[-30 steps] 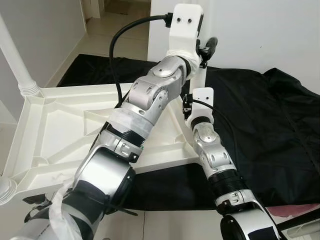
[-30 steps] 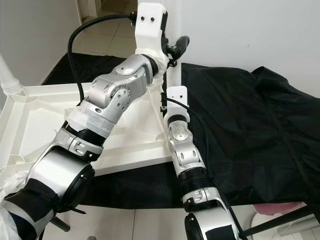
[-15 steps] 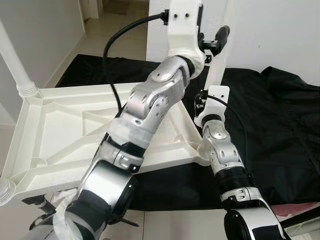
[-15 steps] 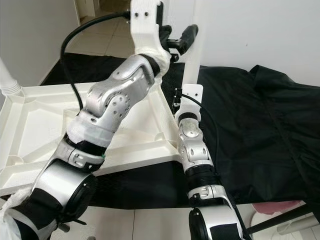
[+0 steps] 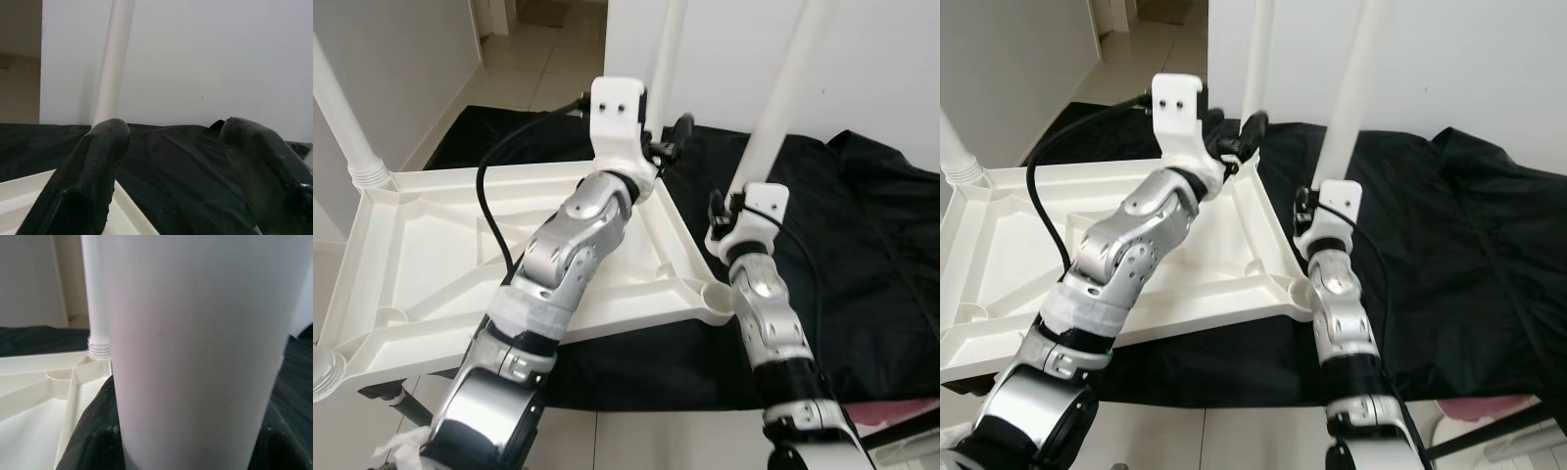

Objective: Building children table

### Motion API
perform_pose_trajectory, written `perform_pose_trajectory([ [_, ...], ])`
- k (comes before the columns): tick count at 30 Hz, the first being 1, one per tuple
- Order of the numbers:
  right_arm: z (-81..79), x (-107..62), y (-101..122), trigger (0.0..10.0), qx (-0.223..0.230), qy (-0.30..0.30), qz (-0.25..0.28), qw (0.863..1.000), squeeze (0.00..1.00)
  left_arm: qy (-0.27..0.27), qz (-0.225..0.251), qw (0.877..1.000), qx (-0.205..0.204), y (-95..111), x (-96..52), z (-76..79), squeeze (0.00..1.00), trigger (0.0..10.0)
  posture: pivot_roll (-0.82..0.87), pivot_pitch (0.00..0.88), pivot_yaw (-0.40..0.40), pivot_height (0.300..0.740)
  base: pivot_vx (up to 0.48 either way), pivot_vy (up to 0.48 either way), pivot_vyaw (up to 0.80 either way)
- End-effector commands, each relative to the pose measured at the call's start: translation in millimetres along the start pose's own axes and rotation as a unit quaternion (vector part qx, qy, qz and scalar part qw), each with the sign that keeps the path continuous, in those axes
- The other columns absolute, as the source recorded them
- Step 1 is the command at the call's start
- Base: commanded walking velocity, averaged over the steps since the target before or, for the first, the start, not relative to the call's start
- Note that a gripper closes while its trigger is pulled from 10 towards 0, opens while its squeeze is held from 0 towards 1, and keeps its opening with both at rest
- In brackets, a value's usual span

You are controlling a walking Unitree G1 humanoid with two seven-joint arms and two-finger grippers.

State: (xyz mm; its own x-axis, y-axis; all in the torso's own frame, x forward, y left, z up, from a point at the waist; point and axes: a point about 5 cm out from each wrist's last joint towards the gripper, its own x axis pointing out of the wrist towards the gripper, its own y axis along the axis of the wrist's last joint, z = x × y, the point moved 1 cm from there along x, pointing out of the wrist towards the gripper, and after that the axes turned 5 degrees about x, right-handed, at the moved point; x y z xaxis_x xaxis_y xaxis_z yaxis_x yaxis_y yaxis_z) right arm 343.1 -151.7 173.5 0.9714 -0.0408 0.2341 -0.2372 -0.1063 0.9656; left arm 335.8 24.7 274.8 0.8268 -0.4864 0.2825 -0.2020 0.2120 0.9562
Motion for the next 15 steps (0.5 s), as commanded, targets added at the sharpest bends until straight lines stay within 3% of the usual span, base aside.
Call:
perform_pose_trajectory([
  [1, 2.9, -3.6, 8.8, 10.0, 0.011, 0.012, 0.029, 0.999, 0.00, -0.080, 0.012, 0.997, 0.018, -0.3, -4.1, 10.7, 0.00, 10.0, -0.01, 0.000, -0.062, 0.740, 0.000, 0.000, 0.00],
  [10, 8.7, -21.8, 8.5, 10.0, 0.006, 0.036, 0.050, 0.998, 0.00, -0.070, -0.003, 0.995, 0.076, -17.7, -22.7, -1.1, 0.00, 10.0, 0.00, 0.000, -0.058, 0.740, 0.000, 0.000, 0.00],
  [15, 12.7, -30.5, 2.3, 10.0, 0.001, 0.046, 0.042, 0.998, 0.00, -0.076, -0.014, 0.994, 0.076, -25.9, -31.7, -3.7, 0.00, 10.0, 0.00, 0.000, -0.058, 0.740, 0.000, 0.000, 0.00],
])
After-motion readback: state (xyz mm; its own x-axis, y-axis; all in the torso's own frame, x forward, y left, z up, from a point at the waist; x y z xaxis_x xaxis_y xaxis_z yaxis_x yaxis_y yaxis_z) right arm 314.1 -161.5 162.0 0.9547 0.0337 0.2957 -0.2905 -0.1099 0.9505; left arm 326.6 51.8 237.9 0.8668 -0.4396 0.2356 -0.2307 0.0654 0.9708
